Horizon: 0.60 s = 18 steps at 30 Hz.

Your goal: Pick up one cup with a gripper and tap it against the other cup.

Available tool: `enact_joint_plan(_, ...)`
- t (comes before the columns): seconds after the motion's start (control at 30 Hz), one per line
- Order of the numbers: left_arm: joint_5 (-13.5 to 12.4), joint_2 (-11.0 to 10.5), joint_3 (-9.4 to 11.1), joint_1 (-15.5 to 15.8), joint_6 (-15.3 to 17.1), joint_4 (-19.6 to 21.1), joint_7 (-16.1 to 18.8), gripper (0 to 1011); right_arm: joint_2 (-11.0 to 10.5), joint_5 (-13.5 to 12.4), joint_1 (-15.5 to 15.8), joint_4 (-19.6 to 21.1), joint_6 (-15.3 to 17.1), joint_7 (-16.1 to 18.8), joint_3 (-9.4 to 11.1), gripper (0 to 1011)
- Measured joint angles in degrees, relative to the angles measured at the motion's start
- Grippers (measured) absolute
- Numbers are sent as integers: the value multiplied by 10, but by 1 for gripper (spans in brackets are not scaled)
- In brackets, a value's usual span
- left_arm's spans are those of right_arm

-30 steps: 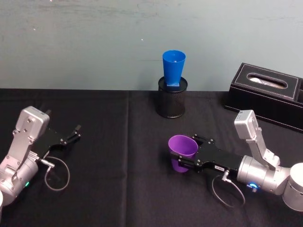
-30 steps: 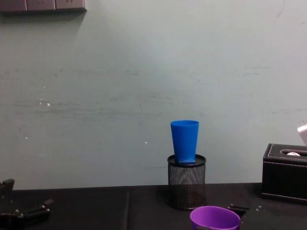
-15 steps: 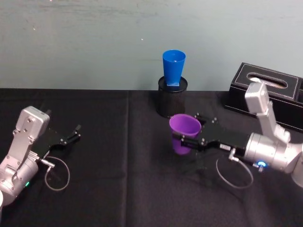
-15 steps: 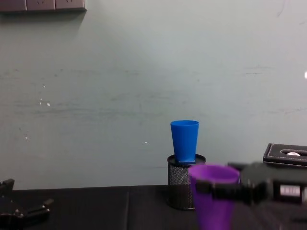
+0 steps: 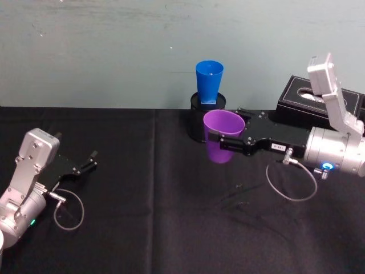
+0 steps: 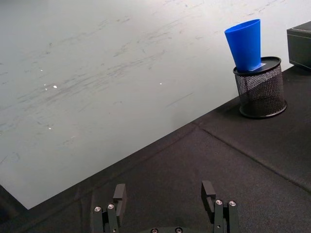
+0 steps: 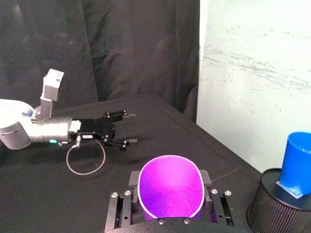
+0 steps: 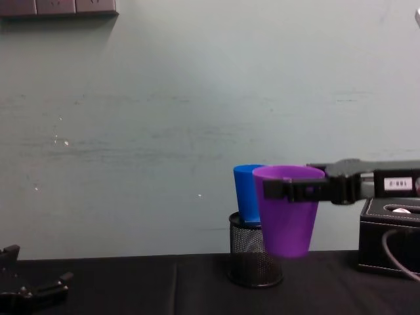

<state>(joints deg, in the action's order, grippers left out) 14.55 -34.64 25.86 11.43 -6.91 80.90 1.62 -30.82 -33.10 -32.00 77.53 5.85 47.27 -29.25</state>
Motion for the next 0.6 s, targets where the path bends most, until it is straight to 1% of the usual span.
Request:
enact_joint_plan(0.13,0,0,0,0,0,0,0,1011,-7,-10,-11,13,16,-2,-2,722)
enact_joint_plan(0.27,0,0,0,0,0,0,0,1011,-11,-13,-20,18,21,-2,-5,723)
enact_joint_plan(0.4,0,0,0,0,0,0,0,1011,-16,-16,-35,22,28,-2,-11,723)
enact_joint_plan(0.6,0,0,0,0,0,0,0,1011,-17,-17,-38,23,29,-1,-13,723)
